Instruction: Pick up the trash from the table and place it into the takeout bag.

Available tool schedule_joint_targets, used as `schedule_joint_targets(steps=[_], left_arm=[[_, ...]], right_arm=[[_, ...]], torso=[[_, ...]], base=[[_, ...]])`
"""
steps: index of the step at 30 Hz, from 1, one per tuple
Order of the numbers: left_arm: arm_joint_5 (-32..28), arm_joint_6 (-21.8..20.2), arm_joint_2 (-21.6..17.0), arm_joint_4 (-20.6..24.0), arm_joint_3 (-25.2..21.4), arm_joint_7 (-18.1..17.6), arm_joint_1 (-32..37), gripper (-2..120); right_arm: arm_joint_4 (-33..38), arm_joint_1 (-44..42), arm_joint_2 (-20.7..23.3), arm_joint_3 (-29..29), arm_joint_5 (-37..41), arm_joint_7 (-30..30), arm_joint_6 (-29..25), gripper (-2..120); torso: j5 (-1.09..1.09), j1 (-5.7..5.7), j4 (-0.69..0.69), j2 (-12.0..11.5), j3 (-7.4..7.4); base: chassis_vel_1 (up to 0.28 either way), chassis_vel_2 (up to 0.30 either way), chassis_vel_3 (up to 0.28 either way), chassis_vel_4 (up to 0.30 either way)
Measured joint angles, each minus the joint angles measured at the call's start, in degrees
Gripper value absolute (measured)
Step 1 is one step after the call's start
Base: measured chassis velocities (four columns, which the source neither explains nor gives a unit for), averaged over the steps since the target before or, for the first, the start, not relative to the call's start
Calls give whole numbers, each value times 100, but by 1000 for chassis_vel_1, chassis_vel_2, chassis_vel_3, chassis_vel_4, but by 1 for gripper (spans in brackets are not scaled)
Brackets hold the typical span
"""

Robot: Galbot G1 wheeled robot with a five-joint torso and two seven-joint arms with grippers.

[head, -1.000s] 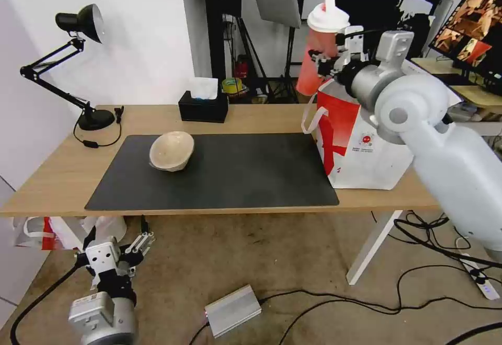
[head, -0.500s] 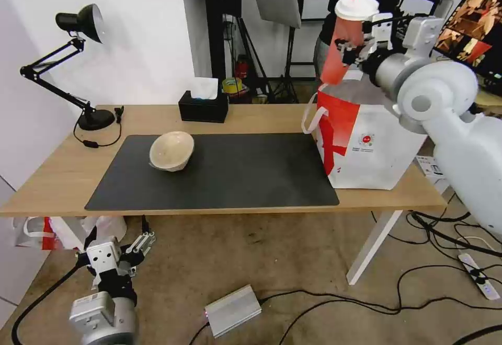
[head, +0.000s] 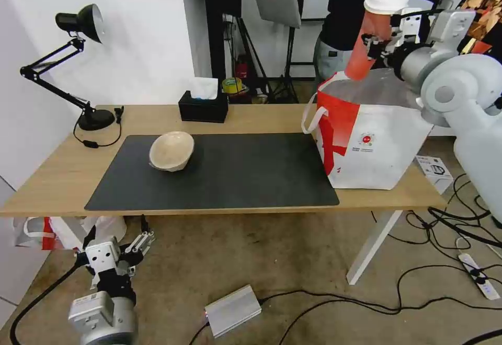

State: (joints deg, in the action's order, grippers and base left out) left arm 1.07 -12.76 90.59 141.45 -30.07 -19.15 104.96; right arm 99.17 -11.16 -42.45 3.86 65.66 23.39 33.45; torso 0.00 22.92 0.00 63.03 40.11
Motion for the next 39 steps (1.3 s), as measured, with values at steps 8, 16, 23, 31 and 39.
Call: schedule_joint_targets(steps=[8, 16, 23, 31, 39], left_arm=[[-2, 0, -24, -16, 12, 0, -2, 100], [-2, 0, -60, -23, 13, 0, 0, 100], [-3, 0, -87, -24, 36, -1, 12, 100], [4, 0, -114, -27, 110, 2, 19, 100], [12, 0, -139, -27, 137, 3, 28, 100]], right_arm=[[-104, -303, 48, 164, -116, -60, -22, 5], [-162, -581, 90, 302, -203, -110, -39, 5], [-171, -937, 134, 455, -288, -152, -52, 5], [-244, -1214, 133, 531, -406, -94, -76, 5], [-275, -1343, 118, 545, -422, 1, -75, 5]], torso=[[0, 0, 0, 0, 0], [0, 0, 0, 0, 0], [-1, 0, 0, 0, 0], [0, 0, 0, 0, 0], [0, 0, 0, 0, 0]], base=[[0, 0, 0, 0], [0, 0, 0, 0], [0, 0, 0, 0], [0, 0, 0, 0], [0, 0, 0, 0]])
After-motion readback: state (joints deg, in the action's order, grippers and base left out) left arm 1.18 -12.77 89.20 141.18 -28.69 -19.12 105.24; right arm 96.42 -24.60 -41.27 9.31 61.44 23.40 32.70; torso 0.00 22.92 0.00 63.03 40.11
